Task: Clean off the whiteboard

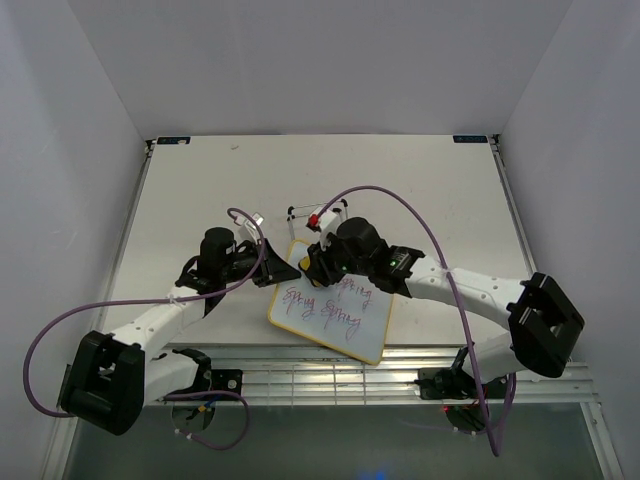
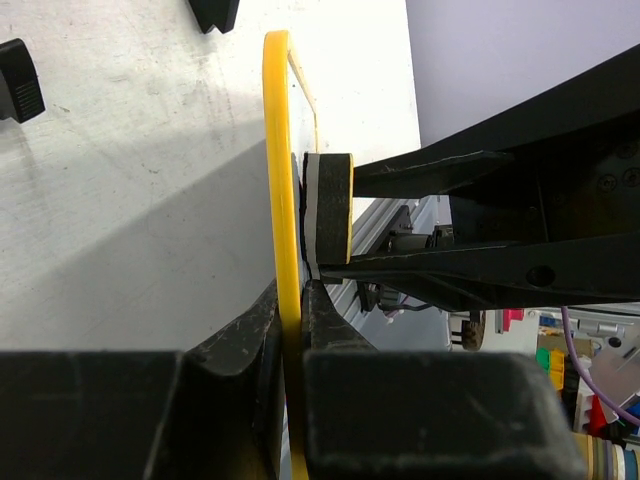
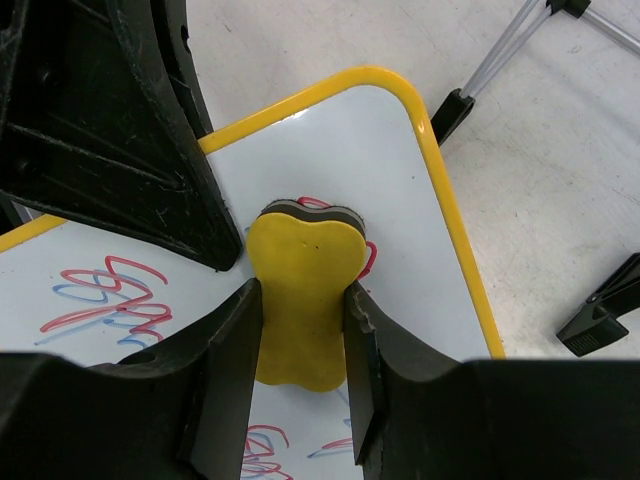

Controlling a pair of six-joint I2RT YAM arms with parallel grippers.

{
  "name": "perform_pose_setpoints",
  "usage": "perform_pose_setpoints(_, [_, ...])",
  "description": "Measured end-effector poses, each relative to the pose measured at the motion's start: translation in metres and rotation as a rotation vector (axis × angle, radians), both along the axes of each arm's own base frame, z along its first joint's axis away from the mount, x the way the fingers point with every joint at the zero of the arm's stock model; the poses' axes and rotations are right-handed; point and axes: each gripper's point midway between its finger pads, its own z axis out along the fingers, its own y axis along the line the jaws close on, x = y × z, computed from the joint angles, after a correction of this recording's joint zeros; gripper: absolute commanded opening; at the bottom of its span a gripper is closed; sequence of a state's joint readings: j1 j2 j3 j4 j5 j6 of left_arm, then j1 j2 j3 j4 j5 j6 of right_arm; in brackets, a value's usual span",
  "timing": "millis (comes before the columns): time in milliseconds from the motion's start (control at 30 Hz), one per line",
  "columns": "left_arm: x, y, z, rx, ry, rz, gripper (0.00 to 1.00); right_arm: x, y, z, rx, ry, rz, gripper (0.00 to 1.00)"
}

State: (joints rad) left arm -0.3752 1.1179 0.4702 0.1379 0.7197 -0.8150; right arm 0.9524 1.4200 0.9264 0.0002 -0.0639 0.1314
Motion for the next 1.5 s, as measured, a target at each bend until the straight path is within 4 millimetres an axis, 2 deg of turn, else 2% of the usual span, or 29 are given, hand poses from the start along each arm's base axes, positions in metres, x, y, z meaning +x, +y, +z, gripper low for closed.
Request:
perform_pose_setpoints(233, [0.001, 0.001, 0.0, 0.0, 0.004, 0.009, 0.0, 0.0, 0.005, 0.002, -0.019, 0.023, 0.015, 0.3])
perform_pose_setpoints(500, [0.003, 0.002, 0.001, 0.001, 0.001, 0.017, 0.0, 0.011, 0.025, 0.015, 0.004, 0.031, 0.033, 0.3])
perform_pose_setpoints(667, [0.005, 0.004, 0.0, 0.009, 0.007, 0.042, 0.0, 0.019, 0.023, 0.012, 0.013, 0.065, -0.005, 0.3])
perform_pose_setpoints(767, [0.005, 0.005, 0.0, 0.013, 0.009, 0.05, 0.0, 0.027, 0.013, 0.006, 0.023, 0.091, -0.06, 0.3])
perform_pose_setpoints(1000, [0.005, 0.006, -0.003, 0.021, 0.027, 0.063, 0.0, 0.037, -0.039, -0.027, -0.021, 0.185, -0.238, 0.3])
perform_pose_setpoints(1100, [0.005, 0.006, -0.002, 0.019, 0.028, 0.063, 0.0, 0.035, -0.043, -0.029, -0.027, 0.207, -0.257, 0.29])
perform_pose_setpoints(1233, [0.005, 0.006, -0.002, 0.019, 0.028, 0.064, 0.0, 0.024, -0.04, -0.028, -0.028, 0.229, -0.247, 0.29])
perform_pose_setpoints(1400, [0.005, 0.006, -0.001, 0.016, 0.028, 0.068, 0.0, -0.003, -0.02, -0.02, -0.007, 0.251, -0.177, 0.28])
perform_pose_setpoints(1500, [0.005, 0.006, 0.001, 0.014, 0.023, 0.069, 0.0, -0.012, -0.008, -0.012, 0.012, 0.26, -0.148, 0.28])
